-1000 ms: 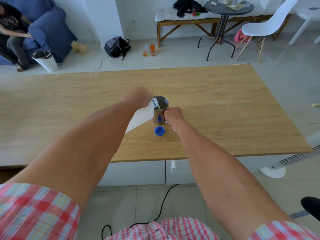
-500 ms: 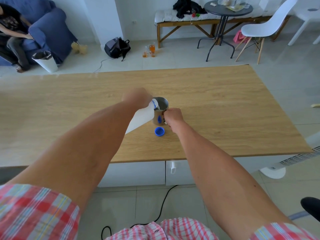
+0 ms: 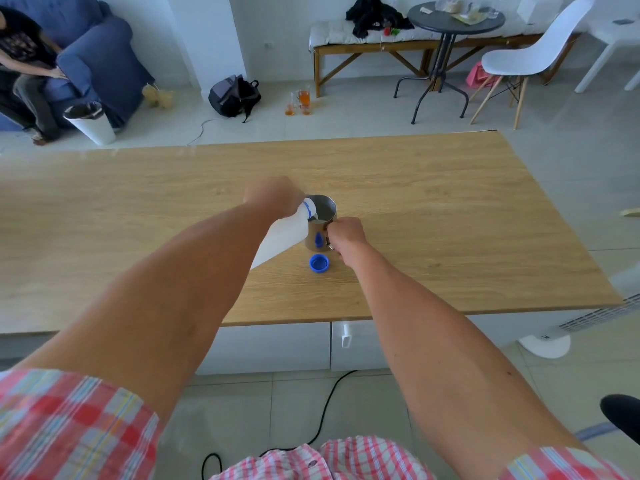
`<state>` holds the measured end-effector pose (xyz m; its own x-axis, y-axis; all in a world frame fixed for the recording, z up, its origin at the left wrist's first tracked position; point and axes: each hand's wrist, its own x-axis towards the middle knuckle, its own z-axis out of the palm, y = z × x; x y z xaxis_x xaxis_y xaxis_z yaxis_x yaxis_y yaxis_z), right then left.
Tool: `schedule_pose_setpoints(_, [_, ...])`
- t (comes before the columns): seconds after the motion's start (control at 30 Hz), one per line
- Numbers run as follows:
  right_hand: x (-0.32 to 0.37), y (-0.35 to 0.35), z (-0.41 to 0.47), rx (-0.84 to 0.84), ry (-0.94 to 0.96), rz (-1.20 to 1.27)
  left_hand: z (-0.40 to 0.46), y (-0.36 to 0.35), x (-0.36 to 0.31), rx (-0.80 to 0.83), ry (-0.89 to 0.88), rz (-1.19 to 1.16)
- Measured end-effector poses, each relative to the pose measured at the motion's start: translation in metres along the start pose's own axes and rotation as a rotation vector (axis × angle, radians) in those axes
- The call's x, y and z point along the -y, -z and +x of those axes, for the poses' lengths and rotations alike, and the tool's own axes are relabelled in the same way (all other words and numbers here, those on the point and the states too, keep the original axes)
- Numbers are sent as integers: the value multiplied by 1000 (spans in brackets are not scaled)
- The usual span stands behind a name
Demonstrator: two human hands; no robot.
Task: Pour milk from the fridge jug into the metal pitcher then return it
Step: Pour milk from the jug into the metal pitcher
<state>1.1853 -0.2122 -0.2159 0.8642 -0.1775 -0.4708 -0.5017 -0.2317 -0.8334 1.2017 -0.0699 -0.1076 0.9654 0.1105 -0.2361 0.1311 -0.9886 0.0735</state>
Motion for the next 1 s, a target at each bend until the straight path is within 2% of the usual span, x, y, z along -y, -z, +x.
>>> schedule_pose_setpoints(1.0, [-2,-3,6,-6,16,-9,0,2,-2,13,18,2])
